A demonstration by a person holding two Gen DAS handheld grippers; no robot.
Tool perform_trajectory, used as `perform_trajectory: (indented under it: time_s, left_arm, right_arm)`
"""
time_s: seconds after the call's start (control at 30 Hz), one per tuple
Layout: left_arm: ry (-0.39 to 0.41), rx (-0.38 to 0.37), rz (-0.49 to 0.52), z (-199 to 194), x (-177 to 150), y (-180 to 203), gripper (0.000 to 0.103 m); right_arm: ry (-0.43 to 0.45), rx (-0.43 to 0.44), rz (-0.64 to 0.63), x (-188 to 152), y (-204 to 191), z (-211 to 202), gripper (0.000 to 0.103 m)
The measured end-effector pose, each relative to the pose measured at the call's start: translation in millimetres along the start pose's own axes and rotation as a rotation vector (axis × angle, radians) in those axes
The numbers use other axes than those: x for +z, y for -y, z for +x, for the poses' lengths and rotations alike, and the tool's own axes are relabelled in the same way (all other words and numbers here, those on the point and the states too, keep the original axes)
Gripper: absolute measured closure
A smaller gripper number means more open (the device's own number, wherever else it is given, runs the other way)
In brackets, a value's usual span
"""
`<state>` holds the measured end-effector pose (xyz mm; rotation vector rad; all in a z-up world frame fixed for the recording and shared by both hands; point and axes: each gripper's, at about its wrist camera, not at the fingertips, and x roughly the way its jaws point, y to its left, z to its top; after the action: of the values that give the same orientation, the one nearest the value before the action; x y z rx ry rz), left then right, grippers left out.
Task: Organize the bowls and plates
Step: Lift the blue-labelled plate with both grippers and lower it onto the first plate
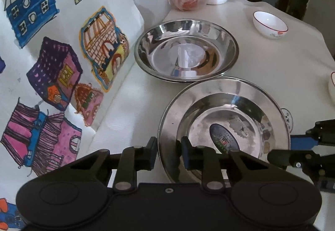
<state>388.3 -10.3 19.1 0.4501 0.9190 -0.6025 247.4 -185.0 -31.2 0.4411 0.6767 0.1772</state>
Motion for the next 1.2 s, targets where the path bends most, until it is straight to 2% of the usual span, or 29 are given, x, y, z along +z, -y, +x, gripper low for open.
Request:
perform_trajectory:
  time_s: [0.3,0.7,0.9,1.2]
  left_arm:
    - [0.005,-0.058,-0.019,-2.1,2.4,15.7,0.08]
    - [0.068,-0.057,-0.007,-24.4,15.6,34.6,0.082]
    - [0.121,-0.041,-0.025,-43.5,23.4,36.0,0.082]
    - [0.208,-0.026,-0.208,-53.8,51.3,14.3,0.082]
  right_arm:
    - [0.04,-0.033,0.053,-6.3,17.7,-18.2,0.08]
    - [0.111,-0.037,0.028,-0.7,26.0,-43.5,0.08]
    - [0.106,-0.036,-0.04,34.2,23.2,-49.4,0.08]
    - [0.11,-0.114,-0.23,104.0,-2.9,-30.1,0.08]
